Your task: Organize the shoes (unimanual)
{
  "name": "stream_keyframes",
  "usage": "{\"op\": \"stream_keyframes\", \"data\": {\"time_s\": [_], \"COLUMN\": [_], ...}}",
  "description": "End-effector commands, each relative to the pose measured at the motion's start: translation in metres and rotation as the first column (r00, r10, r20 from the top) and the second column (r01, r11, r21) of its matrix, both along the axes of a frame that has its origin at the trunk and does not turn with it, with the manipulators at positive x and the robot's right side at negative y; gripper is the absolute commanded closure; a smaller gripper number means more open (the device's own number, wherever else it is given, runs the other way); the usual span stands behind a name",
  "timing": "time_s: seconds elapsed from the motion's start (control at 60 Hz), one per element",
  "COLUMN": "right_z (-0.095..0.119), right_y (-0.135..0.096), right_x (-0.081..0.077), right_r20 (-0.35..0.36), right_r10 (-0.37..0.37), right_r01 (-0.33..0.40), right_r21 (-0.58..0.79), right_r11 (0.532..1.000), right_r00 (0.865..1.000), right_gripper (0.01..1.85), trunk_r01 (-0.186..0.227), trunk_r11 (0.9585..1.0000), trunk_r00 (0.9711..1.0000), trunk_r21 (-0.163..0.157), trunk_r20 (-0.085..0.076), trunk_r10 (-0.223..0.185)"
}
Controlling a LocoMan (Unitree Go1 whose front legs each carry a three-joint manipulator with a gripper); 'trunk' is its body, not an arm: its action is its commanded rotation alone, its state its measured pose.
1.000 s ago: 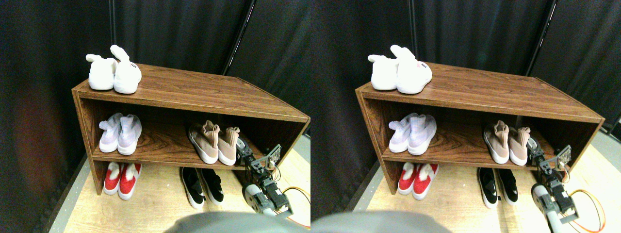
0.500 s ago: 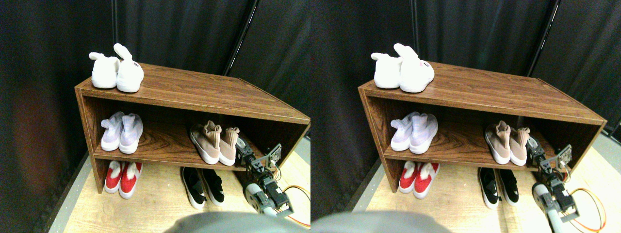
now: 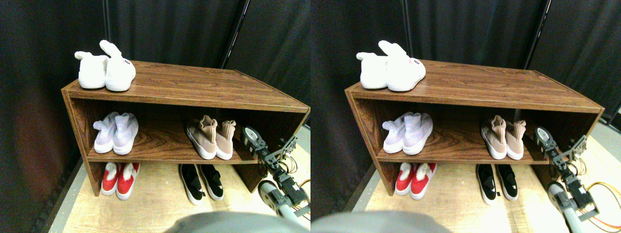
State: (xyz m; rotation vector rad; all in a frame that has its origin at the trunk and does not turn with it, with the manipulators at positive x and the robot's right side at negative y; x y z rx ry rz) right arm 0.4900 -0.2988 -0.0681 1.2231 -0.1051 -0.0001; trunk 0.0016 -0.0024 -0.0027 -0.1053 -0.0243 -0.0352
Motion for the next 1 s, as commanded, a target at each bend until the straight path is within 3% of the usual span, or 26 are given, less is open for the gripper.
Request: {"op": "stream_keyframes", "data": {"time_s": [0.017,0.15,0.317,0.4,0.5,0.767,0.917,1.0], "right_z": [0.011,0.027,0.042,0.044,0.047,0.036,0.027,0.021], "right_y": [0.002,0.007,0.002,0.001,0.0,-0.003,0.002,0.003], "right_x": [-0.008,-0.025,-0.046,-0.056,-0.069,-0.101,-0.119,-0.125], "right_r20": [0.037,0.083,0.128,0.141,0.151,0.178,0.179,0.16], "right_r10": [-0.009,0.008,0.107,0.086,0.12,0.159,0.151,0.189], "right_r01": [0.01,-0.002,-0.097,-0.075,-0.103,-0.139,-0.122,-0.169], "right_r21": [-0.031,-0.07,-0.084,-0.085,-0.118,-0.12,-0.166,-0.133], "right_r11": [0.999,0.998,0.992,0.994,0.988,0.983,0.979,0.977], "right_r00": [0.999,0.996,0.986,0.986,0.981,0.971,0.972,0.969], "right_gripper": [1.8,1.8,1.8,1.8,1.8,1.8,1.8,1.8], "trunk_r01": [0.006,0.016,0.022,0.027,0.033,0.04,0.044,0.044], "trunk_r11": [1.0,0.9999,0.9997,0.9995,0.9992,0.9987,0.9983,0.9982], "trunk_r00": [0.9999,0.9997,0.9996,0.9995,0.9994,0.9992,0.9989,0.9988], "trunk_r21": [-0.005,0.003,0.009,0.014,0.02,0.03,0.038,0.039], "trunk_r20": [0.016,0.019,0.016,0.012,0.009,0.0,-0.016,-0.025], "trunk_r10": [-0.006,-0.016,-0.022,-0.028,-0.034,-0.04,-0.044,-0.043]}}
